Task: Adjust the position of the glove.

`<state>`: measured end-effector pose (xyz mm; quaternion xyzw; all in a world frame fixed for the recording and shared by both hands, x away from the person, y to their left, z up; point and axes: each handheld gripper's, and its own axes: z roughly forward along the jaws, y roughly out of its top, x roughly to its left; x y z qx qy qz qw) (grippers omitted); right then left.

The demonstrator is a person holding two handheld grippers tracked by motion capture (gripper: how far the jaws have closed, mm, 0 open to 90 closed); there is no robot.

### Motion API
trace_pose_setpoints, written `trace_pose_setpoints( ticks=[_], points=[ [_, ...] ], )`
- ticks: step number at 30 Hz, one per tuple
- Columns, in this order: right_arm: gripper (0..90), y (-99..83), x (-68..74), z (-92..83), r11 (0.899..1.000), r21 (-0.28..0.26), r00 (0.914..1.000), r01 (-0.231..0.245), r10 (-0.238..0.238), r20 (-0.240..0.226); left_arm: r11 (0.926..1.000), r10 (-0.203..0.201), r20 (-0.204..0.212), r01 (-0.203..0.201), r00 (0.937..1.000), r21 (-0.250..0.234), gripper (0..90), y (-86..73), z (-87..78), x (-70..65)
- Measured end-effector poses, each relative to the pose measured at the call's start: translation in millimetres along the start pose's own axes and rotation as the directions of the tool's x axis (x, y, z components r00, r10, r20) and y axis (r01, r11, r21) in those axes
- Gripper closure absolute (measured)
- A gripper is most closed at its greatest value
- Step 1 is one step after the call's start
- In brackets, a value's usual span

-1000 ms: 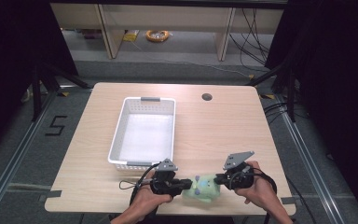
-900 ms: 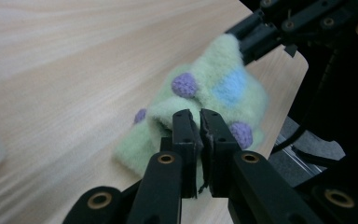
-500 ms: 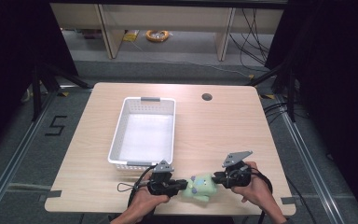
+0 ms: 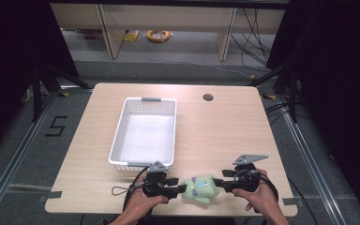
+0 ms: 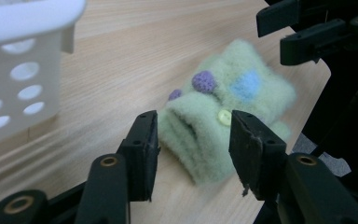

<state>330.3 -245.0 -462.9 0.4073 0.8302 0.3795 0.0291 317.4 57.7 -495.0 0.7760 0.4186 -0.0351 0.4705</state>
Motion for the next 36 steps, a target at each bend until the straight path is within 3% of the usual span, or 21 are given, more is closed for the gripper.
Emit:
trace_pose_setpoints(
  ticks=[2, 3, 6, 9, 12, 14, 16, 17, 22, 24, 30, 31, 33, 34, 36],
  points=[
    [42.4, -0.4, 2.2, 0.8, 1.0, 0.006, 0.9999, -0.01, 0.01, 0.005, 0.9999, -0.011, -0.011, 0.011, 0.9999, 0.0, 50.5, -1.2, -0.5, 0.5],
    [42.0, -0.8, 7.1, 3.8, 0.999, 0.005, 0.9992, -0.033, 0.033, -0.02, 0.9999, -0.013, -0.011, 0.013, 0.9999, 0.008, 49.1, -1.8, -0.3, 0.4],
    [41.4, -0.5, 8.3, 9.3, 1.0, 0.011, 0.9987, -0.019, 0.019, -0.048, 0.9993, -0.022, -0.003, 0.022, 0.9998, 0.031, 47.9, -4.8, 4.2, -1.4],
    [42.0, -2.3, 8.6, 12.2, 0.999, 0.019, 0.9993, -0.029, 0.03, -0.024, 0.9987, -0.02, 0.003, 0.02, 0.9998, 0.047, 47.5, -5.8, 8.9, -2.3],
    [43.1, -5.6, 5.8, 19.0, 0.999, 0.025, 0.9982, -0.044, 0.045, -0.038, 0.9983, -0.026, 0.001, 0.026, 0.9997, 0.053, 48.0, -6.2, 14.9, -2.6],
    [44.3, -8.3, 3.8, 23.1, 0.997, 0.06, 0.9983, -0.045, 0.048, -0.035, 0.9973, -0.041, 0.007, 0.04, 0.9992, 0.062, 48.7, -6.6, 17.5, -2.5],
    [45.3, -11.3, 2.3, 26.4, 0.995, 0.074, 0.9966, -0.068, 0.071, -0.04, 0.9966, -0.032, 0.009, 0.032, 0.9994, 0.076, 49.4, -7.2, 18.0, -2.7],
    [46.8, -12.6, 0.8, 28.2, 0.994, 0.074, 0.9938, -0.08, 0.086, -0.071, 0.9965, -0.04, 0.007, 0.04, 0.9992, 0.073, 49.5, -7.6, 18.9, -3.5],
    [47.1, -14.5, 2.6, 31.2, 0.99, 0.086, 0.9901, -0.114, 0.12, -0.072, 0.994, -0.056, 0.014, 0.054, 0.9983, 0.095, 49.1, -9.8, 23.1, -2.9],
    [47.2, -15.8, 0.6, 34.1, 0.99, 0.091, 0.9895, -0.109, 0.117, -0.086, 0.9937, -0.055, -0.006, 0.056, 0.9984, 0.097, 48.8, -9.4, 23.5, -4.2],
    [48.2, -17.6, -0.2, 36.6, 0.989, 0.091, 0.9859, -0.12, 0.13, -0.106, 0.994, -0.056, -0.008, 0.056, 0.9984, 0.093, 48.2, -10.4, 24.4, -4.4],
    [48.9, -18.1, -0.2, 37.7, 0.989, 0.083, 0.986, -0.122, 0.131, -0.103, 0.9942, -0.058, 0.011, 0.057, 0.9983, 0.091, 48.2, -10.6, 25.3, -3.7],
    [49.8, -18.5, -1.7, 38.6, 0.989, 0.088, 0.9818, -0.121, 0.132, -0.136, 0.9942, -0.047, -0.008, 0.047, 0.9989, 0.096, 48.3, -10.1, 25.6, -5.7],
    [50.8, -18.9, -1.8, 38.7, 0.988, 0.086, 0.9817, -0.128, 0.138, -0.131, 0.9945, -0.049, 0.011, 0.048, 0.9987, 0.093, 48.4, -10.2, 26.8, -5.5],
    [52.1, -19.6, -3.9, 39.2, 0.987, 0.087, 0.9772, -0.137, 0.149, -0.151, 0.9944, -0.051, 0.008, 0.05, 0.9987, 0.093, 48.9, -9.9, 27.4, -5.9]
  ],
)
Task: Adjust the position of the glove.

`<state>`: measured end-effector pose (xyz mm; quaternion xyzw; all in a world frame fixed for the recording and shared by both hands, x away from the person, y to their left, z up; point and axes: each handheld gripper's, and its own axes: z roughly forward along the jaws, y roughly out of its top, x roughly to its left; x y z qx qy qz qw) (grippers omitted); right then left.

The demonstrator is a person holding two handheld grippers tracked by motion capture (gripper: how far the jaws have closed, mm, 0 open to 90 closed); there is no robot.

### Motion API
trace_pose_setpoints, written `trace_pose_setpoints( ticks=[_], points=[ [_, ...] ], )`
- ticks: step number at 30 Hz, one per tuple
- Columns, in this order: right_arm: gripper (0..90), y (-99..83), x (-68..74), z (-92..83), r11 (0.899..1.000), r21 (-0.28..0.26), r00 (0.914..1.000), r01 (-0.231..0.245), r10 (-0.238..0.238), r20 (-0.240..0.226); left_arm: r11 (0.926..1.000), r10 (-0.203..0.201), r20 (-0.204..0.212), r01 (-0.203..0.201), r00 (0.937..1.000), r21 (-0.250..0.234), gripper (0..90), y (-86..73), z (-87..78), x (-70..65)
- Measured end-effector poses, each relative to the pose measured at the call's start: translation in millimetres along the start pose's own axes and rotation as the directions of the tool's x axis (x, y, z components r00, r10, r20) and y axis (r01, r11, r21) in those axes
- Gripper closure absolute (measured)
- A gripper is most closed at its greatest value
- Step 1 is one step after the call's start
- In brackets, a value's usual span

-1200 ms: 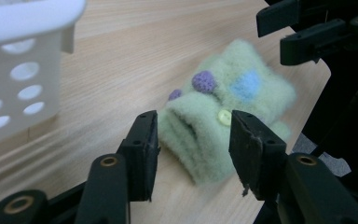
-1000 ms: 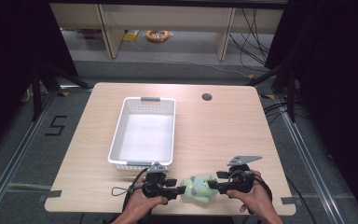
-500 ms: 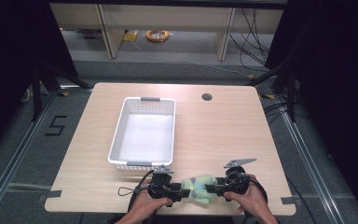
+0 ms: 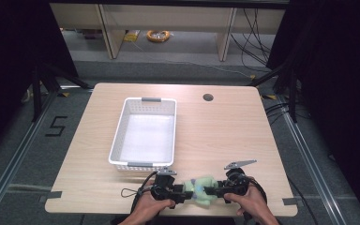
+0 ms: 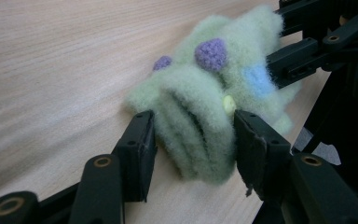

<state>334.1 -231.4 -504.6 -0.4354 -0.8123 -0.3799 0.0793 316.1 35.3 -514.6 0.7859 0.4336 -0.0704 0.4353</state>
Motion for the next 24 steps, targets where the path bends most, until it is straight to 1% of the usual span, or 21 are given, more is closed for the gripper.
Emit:
trace_pose_setpoints(
  ticks=[1, 2, 3, 4, 5, 6, 8, 9, 10, 12, 13, 14, 16, 17, 18, 19, 20, 22, 24],
  points=[
    [52.6, -0.1, -0.9, 0.4, 1.0, -0.004, 1.0, -0.002, 0.002, 0.0, 1.0, 0.002, 0.009, -0.002, 1.0, 0.003, 49.6, 0.3, 0.3, 0.8],
    [53.9, -0.2, -2.2, -0.2, 1.0, 0.0, 0.9997, -0.014, 0.014, -0.022, 1.0, -0.008, 0.017, 0.008, 0.9998, 0.0, 52.3, 0.3, 1.1, 1.6],
    [53.9, -0.2, -2.2, -0.2, 1.0, 0.0, 0.9997, -0.014, 0.014, -0.022, 1.0, -0.008, 0.017, 0.008, 0.9998, 0.0, 54.2, 0.3, 1.1, 1.6],
    [54.8, -0.4, -3.4, 0.0, 1.0, -0.004, 0.9997, -0.007, 0.007, -0.022, 0.9999, -0.011, 0.023, 0.011, 0.9997, 0.0, 54.2, 0.3, 1.2, 2.6],
    [56.0, -0.5, -4.2, 0.1, 1.0, -0.011, 0.9998, -0.004, 0.004, -0.02, 0.9997, -0.022, 0.025, 0.022, 0.9994, -0.011, 56.8, 0.0, 1.4, 2.8],
    [58.4, -0.4, -4.5, -1.0, 1.0, -0.01, 0.9993, -0.005, 0.005, -0.037, 0.9996, -0.026, 0.033, 0.026, 0.9991, -0.013, 62.3, 0.2, 1.1, 3.2],
    [61.1, -0.6, -4.7, -1.5, 1.0, -0.014, 0.9994, 0.007, -0.008, -0.033, 0.9997, -0.009, 0.034, 0.01, 0.9994, -0.021, 66.9, 0.6, -0.1, 3.2],
    [62.5, -0.5, -4.8, -1.9, 1.0, -0.014, 0.999, 0.016, -0.017, -0.042, 0.9997, -0.009, 0.034, 0.01, 0.9994, -0.021, 68.3, 0.6, -0.1, 3.2],
    [63.9, -0.6, -4.7, -2.1, 1.0, -0.017, 0.9985, 0.02, -0.021, -0.051, 0.9995, -0.002, 0.027, 0.003, 0.9996, -0.032, 69.4, 0.2, 0.2, 1.8],
    [65.0, -0.6, -4.4, -2.1, 0.999, -0.018, 0.9985, 0.026, -0.027, -0.048, 0.9995, 0.004, 0.031, -0.003, 0.9995, -0.032, 70.2, 0.3, 0.0, 1.6],
    [66.0, -0.7, -2.7, -3.2, 0.999, -0.02, 0.9993, 0.028, -0.029, -0.022, 0.9994, 0.009, 0.023, -0.009, 0.9997, -0.034, 71.1, 0.2, -0.5, 1.1],
    [67.0, -0.5, -3.5, -2.6, 0.999, -0.023, 0.9982, 0.041, -0.042, -0.043, 0.9994, 0.013, 0.026, -0.013, 0.9996, -0.033, 71.8, 0.4, -0.9, 1.1],
    [69.1, -0.9, -2.3, -4.0, 0.999, -0.027, 0.9981, 0.046, -0.047, -0.039, 0.9993, 0.018, 0.028, -0.018, 0.9995, -0.033, 73.1, 0.5, -1.2, 0.5],
    [69.8, -1.2, -1.7, -4.6, 0.998, -0.033, 0.9987, 0.045, -0.045, -0.024, 0.9992, 0.026, 0.025, -0.025, 0.9994, -0.031, 73.4, 0.5, -1.9, 0.4],
    [69.8, -1.2, -1.7, -4.6, 0.998, -0.033, 0.9987, 0.045, -0.045, -0.024, 0.9991, 0.028, 0.03, -0.028, 0.9992, -0.031, 73.4, 0.5, -2.2, 0.2],
    [70.7, -1.0, -1.7, -4.7, 0.998, -0.035, 0.9974, 0.056, -0.057, -0.042, 0.9992, 0.029, 0.034, -0.028, 0.999, -0.027, 73.7, 0.7, -3.0, 0.1],
    [71.1, -0.8, -0.7, -5.4, 0.998, -0.036, 0.9976, 0.058, -0.059, -0.036, 0.9992, 0.021, 0.032, -0.02, 0.9993, -0.034, 73.8, 0.6, -3.2, -0.4],
    [71.5, -0.7, 0.5, -6.0, 0.998, -0.038, 0.9978, 0.058, -0.059, -0.031, 0.9991, 0.027, 0.032, -0.026, 0.9991, -0.034, 73.8, 1.0, -4.6, 0.0],
    [72.0, -0.7, 2.7, -6.1, 0.997, -0.042, 0.9979, 0.059, -0.06, -0.024, 0.9993, 0.021, 0.04, -0.02, 0.999, -0.032, 73.9, 1.0, -5.9, 1.1]
  ],
)
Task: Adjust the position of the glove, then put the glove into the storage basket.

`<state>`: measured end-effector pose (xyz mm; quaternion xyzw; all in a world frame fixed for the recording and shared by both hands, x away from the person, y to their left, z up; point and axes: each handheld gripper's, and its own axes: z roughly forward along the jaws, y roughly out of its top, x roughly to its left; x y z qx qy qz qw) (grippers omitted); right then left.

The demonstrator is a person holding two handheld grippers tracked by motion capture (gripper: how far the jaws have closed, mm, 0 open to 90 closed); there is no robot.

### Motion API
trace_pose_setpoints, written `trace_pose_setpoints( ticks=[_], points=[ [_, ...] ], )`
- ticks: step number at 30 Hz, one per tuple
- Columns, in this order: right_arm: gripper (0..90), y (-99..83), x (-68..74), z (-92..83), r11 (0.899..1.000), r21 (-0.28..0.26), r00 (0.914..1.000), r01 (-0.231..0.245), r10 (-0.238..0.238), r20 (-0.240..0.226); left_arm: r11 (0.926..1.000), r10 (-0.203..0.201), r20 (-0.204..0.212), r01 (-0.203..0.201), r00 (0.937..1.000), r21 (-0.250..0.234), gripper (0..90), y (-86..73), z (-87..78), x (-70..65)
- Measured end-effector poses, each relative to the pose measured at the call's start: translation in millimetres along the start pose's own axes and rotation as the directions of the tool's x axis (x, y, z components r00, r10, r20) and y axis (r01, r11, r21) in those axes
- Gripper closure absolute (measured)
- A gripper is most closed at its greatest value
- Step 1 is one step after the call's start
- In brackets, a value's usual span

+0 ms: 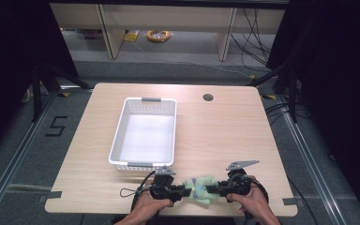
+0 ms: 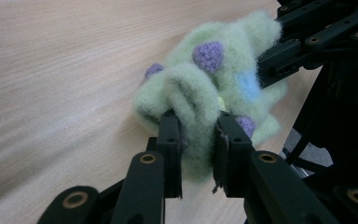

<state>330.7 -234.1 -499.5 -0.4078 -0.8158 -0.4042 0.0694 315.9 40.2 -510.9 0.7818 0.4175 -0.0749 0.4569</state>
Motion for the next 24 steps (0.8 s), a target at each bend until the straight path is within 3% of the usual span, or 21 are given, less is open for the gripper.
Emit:
trace_pose_setpoints(
  ticks=[11, 14, 18, 19, 24],
  points=[
    [72.9, 1.3, 5.7, 1.3, 1.0, -0.018, 0.9997, 0.021, -0.021, -0.011, 1.0, -0.002, 0.006, 0.002, 1.0, -0.002, 73.8, 0.4, -8.0, 0.5],
    [72.9, 1.4, 6.9, 0.2, 1.0, -0.021, 0.9998, 0.022, -0.022, 0.003, 0.9999, 0.016, 0.003, -0.016, 0.9999, -0.001, 73.7, 1.0, -9.2, -1.1],
    [73.0, 2.4, 8.6, -0.8, 0.999, -0.037, 0.9996, 0.025, -0.025, -0.015, 0.9997, 0.018, 0.006, -0.018, 0.9998, -0.013, 73.6, 1.8, -12.1, -2.9],
    [73.0, 3.2, 12.5, -3.7, 0.999, -0.036, 0.9997, 0.023, -0.023, 0.007, 0.9997, 0.018, -0.002, -0.018, 0.9998, -0.018, 73.6, 1.9, -12.6, -3.7],
    [73.1, 6.4, 18.8, -4.3, 0.999, -0.041, 0.9997, 0.023, -0.023, -0.008, 0.9992, 0.033, 0.008, -0.033, 0.9994, -0.023, 73.4, 3.5, -18.9, -4.7]
  ],
)
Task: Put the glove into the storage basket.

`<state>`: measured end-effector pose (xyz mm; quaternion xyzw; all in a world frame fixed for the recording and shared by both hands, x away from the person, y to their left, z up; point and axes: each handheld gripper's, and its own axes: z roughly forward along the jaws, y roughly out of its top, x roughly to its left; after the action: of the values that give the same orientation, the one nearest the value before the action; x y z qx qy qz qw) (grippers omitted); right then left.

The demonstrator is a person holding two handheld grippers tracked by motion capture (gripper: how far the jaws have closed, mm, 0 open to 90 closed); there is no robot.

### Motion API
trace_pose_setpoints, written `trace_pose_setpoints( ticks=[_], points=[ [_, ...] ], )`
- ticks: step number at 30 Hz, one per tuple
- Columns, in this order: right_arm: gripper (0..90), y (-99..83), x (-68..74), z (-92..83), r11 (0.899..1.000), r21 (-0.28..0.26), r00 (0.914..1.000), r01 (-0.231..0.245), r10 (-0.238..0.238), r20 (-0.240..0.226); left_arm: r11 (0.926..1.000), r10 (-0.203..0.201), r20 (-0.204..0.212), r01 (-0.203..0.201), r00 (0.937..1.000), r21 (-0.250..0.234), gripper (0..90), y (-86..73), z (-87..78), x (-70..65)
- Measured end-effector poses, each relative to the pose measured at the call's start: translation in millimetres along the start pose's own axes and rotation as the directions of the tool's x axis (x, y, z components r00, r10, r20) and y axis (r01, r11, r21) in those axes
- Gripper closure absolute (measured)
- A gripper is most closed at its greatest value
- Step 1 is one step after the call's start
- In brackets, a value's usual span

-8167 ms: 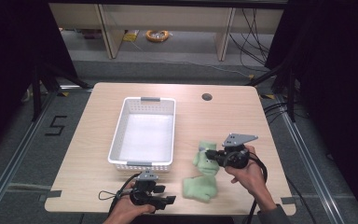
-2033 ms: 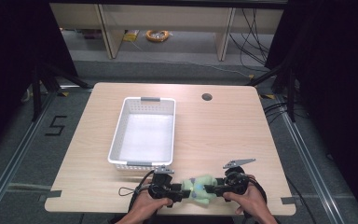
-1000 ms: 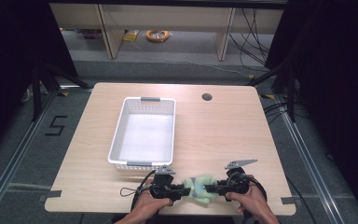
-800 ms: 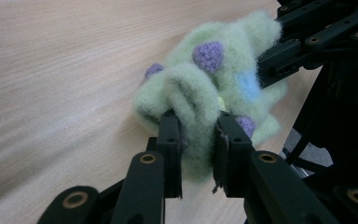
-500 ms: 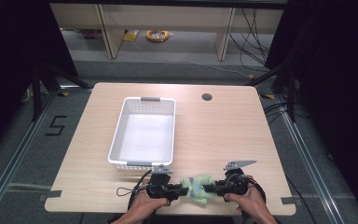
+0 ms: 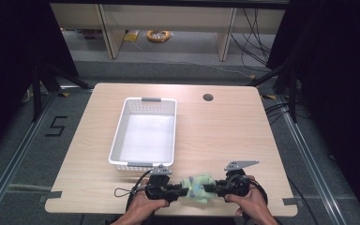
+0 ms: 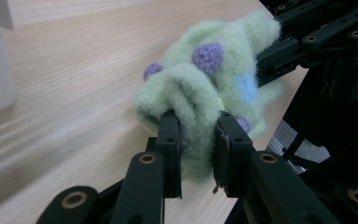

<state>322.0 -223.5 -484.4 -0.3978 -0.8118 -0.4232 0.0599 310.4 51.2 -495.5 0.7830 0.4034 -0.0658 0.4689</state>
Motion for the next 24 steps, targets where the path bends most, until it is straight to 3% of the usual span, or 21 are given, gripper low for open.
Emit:
trace_pose_setpoints(
  ticks=[2, 4, 7, 9, 11, 12, 15, 17, 23, 24],
  points=[
    [73.1, 1.4, 0.7, -2.0, 1.0, -0.009, 0.9994, 0.027, -0.026, 0.024, 0.9999, 0.007, -0.001, -0.007, 1.0, -0.007, 73.4, 0.6, -2.3, -0.5],
    [73.1, 3.6, 4.9, -3.6, 1.0, -0.011, 0.9999, 0.011, -0.011, -0.009, 0.9999, 0.004, 0.001, -0.004, 1.0, -0.012, 73.4, 1.0, -3.9, -1.8],
    [73.1, 6.0, 4.9, -4.6, 0.999, -0.013, 0.999, 0.042, -0.041, 0.016, 0.9998, 0.01, 0.001, -0.01, 1.0, -0.02, 73.3, 2.4, -5.8, -2.0],
    [73.1, 8.7, 6.9, -5.0, 0.999, -0.013, 0.9994, 0.035, -0.035, 0.003, 0.9996, 0.012, -0.013, -0.012, 0.9998, -0.025, 73.3, 4.3, -8.6, -2.6],
    [73.1, 10.2, 8.3, -4.9, 0.999, -0.025, 0.9997, 0.025, -0.025, -0.009, 0.9995, 0.019, 0.004, -0.019, 0.9998, -0.027, 73.3, 5.9, -11.1, -1.7],
    [73.1, 11.6, 9.5, -6.8, 0.999, -0.017, 0.9994, 0.032, -0.032, 0.011, 0.9994, 0.02, 0.007, -0.02, 0.9998, -0.027, 73.3, 6.7, -12.3, -2.3],
    [73.1, 14.6, 12.3, -6.6, 0.999, -0.022, 0.9994, 0.035, -0.035, -0.004, 0.9992, 0.028, 0.0, -0.027, 0.9996, -0.029, 73.2, 9.1, -16.1, -2.9],
    [73.1, 17.6, 12.3, -7.5, 0.998, -0.026, 0.9981, 0.061, -0.061, 0.012, 0.9992, 0.028, 0.005, -0.027, 0.9996, -0.029, 73.1, 12.2, -19.9, -2.5],
    [73.1, 31.7, 21.2, -12.6, 0.998, -0.038, 0.9988, 0.046, -0.047, -0.014, 0.9984, 0.038, 0.004, -0.038, 0.9993, -0.042, 73.0, 23.9, -32.3, -4.5],
    [73.1, 36.5, 22.1, -15.2, 0.996, -0.051, 0.9977, 0.068, -0.068, -0.001, 0.998, 0.051, 0.002, -0.051, 0.9987, -0.037, 73.0, 26.2, -34.7, -4.7]
  ],
)
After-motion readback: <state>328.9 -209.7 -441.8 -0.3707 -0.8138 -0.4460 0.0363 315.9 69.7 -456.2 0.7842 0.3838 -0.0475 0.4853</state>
